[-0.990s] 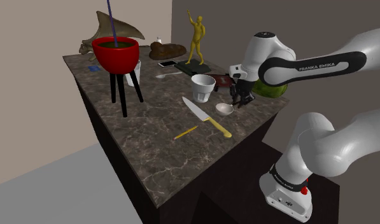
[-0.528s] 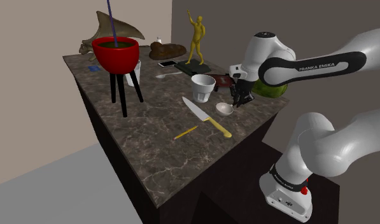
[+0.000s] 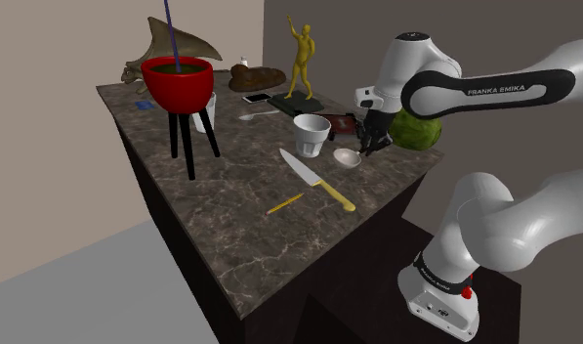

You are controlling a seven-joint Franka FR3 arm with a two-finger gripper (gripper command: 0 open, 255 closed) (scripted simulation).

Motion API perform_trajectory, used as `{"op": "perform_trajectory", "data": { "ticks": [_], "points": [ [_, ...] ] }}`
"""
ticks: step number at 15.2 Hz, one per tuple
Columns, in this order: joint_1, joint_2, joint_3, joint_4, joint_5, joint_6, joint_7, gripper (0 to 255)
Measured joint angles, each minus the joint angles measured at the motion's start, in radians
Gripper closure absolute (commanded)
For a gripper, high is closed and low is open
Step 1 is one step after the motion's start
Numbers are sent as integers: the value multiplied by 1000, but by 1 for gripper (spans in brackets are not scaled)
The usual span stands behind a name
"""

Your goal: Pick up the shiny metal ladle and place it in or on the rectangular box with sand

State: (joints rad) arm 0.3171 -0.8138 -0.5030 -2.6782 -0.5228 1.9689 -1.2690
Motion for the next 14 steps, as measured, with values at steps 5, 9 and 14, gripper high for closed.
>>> {"op": "perform_trajectory", "data": {
  "ticks": [5,9,14],
  "points": [
    [7,-16,26,57,26,-72,-12,255],
    [12,-23,43,101,43,-123,-21,255],
    [20,-24,65,168,65,-190,-33,255]
  ]
}}
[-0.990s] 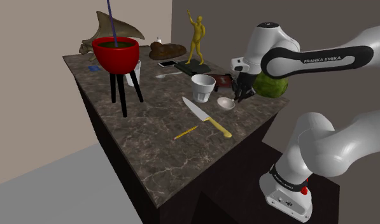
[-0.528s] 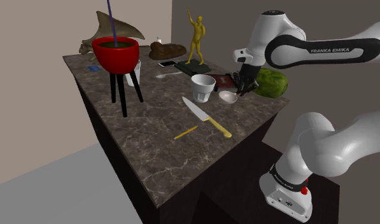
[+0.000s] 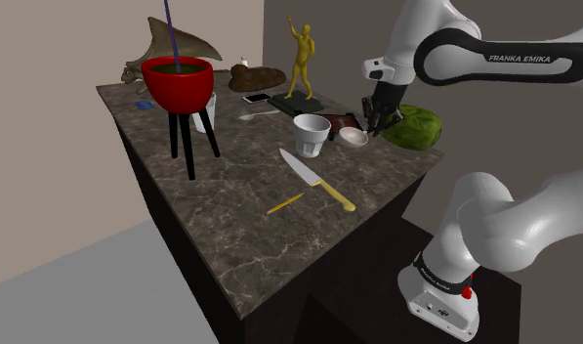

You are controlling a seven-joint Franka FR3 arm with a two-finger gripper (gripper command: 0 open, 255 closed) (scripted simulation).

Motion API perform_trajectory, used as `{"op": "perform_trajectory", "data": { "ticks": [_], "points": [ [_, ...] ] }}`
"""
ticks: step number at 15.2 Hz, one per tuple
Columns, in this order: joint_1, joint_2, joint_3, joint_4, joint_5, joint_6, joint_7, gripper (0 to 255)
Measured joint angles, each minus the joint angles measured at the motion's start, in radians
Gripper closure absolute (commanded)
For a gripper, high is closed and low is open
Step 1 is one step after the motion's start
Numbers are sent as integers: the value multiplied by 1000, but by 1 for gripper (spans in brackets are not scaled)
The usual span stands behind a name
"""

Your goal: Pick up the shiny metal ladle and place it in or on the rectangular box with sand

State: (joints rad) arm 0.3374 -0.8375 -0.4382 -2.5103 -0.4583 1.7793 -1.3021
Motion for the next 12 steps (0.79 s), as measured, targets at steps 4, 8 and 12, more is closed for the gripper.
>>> {"op": "perform_trajectory", "data": {
  "ticks": [4,8,12],
  "points": [
    [24,86,-34,84,7,13,-26,255],
    [67,246,-125,213,23,68,-91,255],
    [116,411,-216,353,75,109,-166,255]
  ]
}}
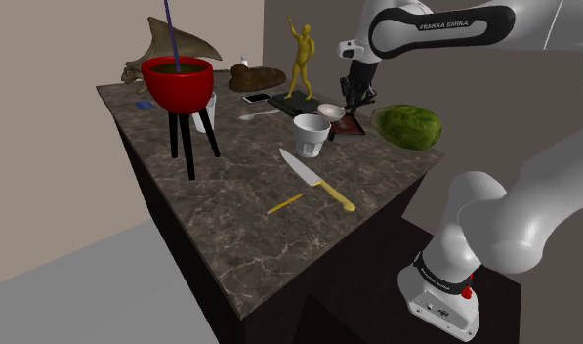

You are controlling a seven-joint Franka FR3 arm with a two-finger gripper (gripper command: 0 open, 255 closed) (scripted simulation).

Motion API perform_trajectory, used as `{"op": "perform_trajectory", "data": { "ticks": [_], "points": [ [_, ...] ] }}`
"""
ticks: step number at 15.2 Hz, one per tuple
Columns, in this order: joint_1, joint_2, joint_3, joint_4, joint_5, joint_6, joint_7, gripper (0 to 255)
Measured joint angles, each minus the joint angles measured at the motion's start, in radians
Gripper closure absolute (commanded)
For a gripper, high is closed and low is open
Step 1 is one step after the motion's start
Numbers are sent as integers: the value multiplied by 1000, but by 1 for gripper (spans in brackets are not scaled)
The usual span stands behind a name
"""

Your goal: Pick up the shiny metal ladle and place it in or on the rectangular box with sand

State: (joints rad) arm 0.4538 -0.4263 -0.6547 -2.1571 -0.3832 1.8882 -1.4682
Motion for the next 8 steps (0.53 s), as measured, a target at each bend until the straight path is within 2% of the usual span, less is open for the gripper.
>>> {"op": "perform_trajectory", "data": {
  "ticks": [4,8],
  "points": [
    [42,174,-102,144,94,31,-104,255],
    [57,390,-193,316,256,38,-237,255]
  ]
}}
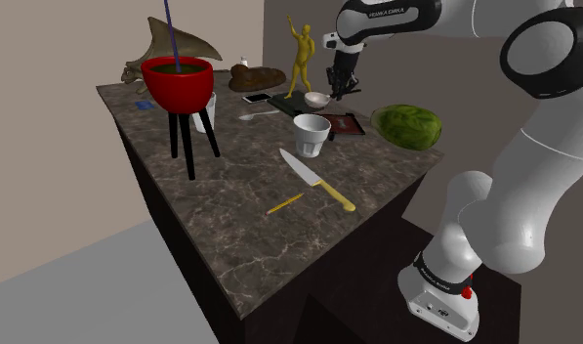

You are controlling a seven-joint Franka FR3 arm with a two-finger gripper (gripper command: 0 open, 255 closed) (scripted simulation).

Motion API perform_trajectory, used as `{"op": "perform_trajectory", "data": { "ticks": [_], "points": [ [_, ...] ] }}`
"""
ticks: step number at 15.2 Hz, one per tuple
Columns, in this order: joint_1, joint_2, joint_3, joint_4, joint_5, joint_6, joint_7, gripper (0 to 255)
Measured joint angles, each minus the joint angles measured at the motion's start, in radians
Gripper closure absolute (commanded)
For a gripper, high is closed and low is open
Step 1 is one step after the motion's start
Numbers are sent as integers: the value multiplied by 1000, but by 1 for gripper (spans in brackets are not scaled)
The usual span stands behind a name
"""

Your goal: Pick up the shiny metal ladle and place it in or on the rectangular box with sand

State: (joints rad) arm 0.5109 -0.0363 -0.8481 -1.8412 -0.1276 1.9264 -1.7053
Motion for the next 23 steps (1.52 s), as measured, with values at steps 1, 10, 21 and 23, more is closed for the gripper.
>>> {"op": "perform_trajectory", "data": {
  "ticks": [1,10,21,23],
  "points": [
    [-4,21,-6,12,18,4,-16,255],
    [-14,68,-16,-64,54,114,-38,255],
    [-17,89,-16,-130,70,195,-42,255],
    [-17,89,-16,-130,70,195,-43,0]
  ]
}}
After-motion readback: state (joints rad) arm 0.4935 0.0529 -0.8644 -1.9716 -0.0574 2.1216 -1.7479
